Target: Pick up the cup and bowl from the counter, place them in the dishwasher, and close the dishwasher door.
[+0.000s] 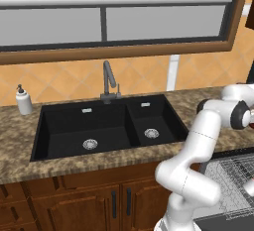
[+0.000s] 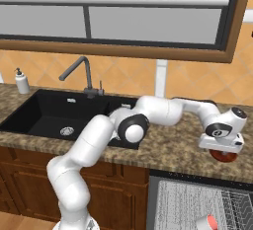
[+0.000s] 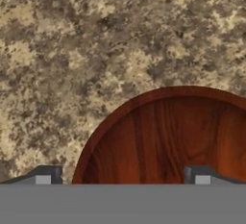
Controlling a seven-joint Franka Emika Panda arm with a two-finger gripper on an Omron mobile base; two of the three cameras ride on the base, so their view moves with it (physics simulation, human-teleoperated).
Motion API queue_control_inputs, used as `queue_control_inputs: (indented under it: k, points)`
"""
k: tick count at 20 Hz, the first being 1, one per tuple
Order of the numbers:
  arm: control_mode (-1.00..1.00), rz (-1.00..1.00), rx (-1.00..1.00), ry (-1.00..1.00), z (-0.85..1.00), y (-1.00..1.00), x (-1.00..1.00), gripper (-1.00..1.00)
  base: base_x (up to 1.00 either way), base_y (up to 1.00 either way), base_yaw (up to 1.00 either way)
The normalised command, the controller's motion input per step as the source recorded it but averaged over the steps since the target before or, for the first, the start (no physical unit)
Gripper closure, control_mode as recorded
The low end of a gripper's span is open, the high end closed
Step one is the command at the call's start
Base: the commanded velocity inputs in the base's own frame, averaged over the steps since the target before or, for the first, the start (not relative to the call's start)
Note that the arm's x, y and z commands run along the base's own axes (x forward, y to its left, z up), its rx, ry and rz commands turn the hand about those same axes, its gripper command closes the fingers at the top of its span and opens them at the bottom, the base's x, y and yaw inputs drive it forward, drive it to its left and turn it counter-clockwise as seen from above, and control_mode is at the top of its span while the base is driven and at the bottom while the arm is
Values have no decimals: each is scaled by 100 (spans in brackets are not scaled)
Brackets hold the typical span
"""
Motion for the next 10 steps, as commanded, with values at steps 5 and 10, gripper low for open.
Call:
queue_control_inputs:
  k: [5, 10]
  points:
    - [-100, 0, 0, 0, -7, 9, 0, -100, 0, 0, 0]
    - [-100, 0, 0, 0, -8, 6, 0, -100, 0, 0, 0]
